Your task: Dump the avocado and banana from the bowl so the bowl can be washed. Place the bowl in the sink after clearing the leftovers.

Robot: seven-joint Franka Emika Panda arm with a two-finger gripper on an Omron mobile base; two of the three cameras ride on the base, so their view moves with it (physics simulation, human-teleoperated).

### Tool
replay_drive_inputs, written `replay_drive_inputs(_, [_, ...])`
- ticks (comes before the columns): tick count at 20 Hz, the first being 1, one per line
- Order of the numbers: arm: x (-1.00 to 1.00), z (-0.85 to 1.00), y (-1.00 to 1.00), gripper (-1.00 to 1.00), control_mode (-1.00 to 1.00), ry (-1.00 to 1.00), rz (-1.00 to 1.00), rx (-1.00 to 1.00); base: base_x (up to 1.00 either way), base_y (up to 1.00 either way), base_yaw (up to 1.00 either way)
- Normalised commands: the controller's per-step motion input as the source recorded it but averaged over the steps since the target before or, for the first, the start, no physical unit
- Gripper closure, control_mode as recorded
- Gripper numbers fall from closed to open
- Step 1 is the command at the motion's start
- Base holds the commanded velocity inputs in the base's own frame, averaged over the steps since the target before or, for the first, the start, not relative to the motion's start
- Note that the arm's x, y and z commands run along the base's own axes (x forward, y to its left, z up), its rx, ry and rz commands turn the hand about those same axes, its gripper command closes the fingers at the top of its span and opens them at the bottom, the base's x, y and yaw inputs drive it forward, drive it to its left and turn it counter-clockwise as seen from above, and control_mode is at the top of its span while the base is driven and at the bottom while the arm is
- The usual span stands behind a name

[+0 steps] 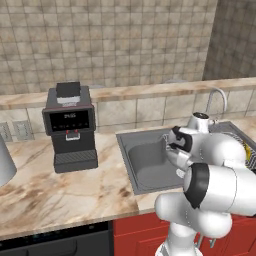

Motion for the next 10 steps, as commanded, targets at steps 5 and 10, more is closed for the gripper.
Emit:
replay_drive_inputs(5, [0.42,-0.16,0.0,1.0,-1.0,0.02,-0.15,0.0,0.0,0.0,0.0])
replay_drive_inputs(10, [0.31,-0.33,0.0,1.0,-1.0,0.0,-0.15,-0.01,0.0,0.0,0.0])
